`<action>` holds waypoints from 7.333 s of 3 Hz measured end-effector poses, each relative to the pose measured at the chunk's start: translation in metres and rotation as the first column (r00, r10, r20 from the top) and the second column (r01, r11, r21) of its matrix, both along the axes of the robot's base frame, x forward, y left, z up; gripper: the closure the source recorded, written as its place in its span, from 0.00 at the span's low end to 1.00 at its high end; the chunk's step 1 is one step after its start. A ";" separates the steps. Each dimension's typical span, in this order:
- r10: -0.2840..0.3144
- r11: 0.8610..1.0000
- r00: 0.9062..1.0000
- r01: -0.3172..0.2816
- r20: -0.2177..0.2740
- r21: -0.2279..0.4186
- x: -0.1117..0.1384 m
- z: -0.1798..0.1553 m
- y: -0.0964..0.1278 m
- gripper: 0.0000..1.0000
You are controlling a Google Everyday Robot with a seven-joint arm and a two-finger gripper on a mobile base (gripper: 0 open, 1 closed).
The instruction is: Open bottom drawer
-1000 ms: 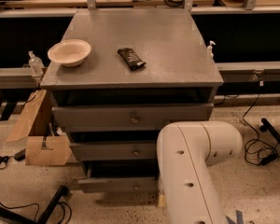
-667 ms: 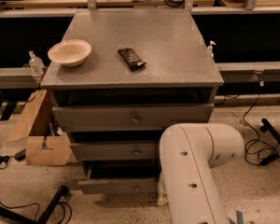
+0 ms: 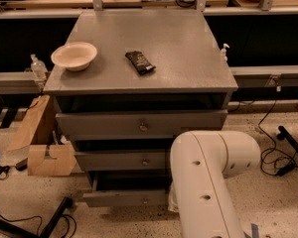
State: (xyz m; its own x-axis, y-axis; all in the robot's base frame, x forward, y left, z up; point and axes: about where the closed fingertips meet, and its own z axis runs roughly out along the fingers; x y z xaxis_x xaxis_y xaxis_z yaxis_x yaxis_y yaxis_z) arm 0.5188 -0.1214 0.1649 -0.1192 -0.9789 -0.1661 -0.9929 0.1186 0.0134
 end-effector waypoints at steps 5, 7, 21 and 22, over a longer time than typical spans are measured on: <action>0.000 1.000 1.000 0.000 0.000 0.000 0.000 0.002 0.000 1.00; 0.000 1.000 1.000 0.000 0.000 0.000 0.000 0.002 0.000 1.00; -0.051 0.999 0.982 0.054 -0.180 0.009 -0.001 0.008 -0.020 0.72; -0.051 0.999 0.982 0.054 -0.180 0.009 0.000 0.008 -0.020 0.94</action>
Offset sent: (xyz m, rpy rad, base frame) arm -0.2232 0.0017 0.0604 -0.0284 0.3066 -0.1624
